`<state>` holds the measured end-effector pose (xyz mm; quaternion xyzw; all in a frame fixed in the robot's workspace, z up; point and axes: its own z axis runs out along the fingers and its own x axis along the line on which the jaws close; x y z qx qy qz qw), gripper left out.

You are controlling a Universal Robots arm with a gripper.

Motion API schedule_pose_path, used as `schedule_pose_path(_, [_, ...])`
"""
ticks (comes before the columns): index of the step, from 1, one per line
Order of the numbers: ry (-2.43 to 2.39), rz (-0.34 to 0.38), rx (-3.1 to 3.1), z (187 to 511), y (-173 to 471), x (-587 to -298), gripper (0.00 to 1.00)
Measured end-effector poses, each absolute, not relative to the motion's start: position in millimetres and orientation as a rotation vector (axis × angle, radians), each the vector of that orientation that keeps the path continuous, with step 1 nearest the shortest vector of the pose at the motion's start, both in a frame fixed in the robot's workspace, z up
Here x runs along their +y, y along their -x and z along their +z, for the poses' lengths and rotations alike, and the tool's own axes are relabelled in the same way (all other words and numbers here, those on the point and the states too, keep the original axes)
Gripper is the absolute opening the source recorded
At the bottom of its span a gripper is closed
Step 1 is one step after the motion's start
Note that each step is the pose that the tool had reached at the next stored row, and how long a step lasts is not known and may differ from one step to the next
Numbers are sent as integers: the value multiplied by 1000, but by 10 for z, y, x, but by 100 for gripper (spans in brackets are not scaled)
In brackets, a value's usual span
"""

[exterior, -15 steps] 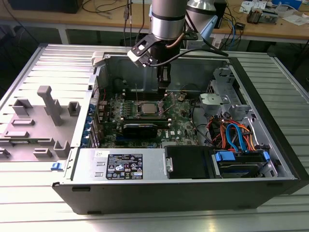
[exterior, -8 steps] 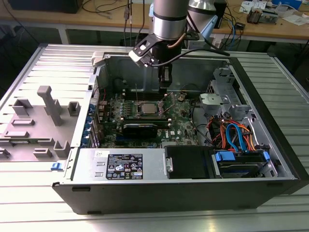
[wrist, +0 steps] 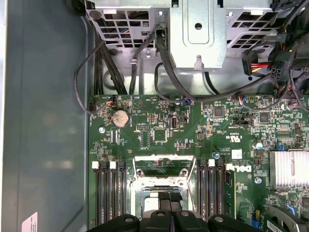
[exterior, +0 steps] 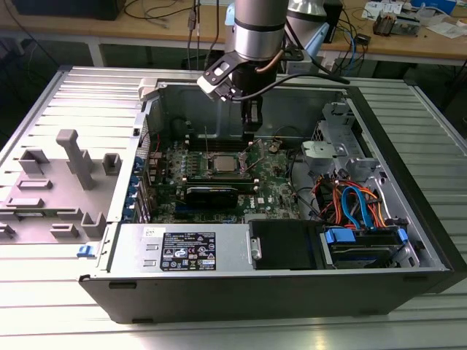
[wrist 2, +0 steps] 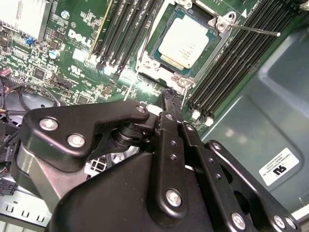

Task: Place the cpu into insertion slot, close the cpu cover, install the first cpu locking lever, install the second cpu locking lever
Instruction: 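Close the cpu cover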

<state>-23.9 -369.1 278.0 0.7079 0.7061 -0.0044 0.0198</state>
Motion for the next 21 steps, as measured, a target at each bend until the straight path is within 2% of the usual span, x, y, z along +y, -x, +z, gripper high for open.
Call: schedule_pose_path(21, [-2196,-14,2191,2780,142,-3691,11])
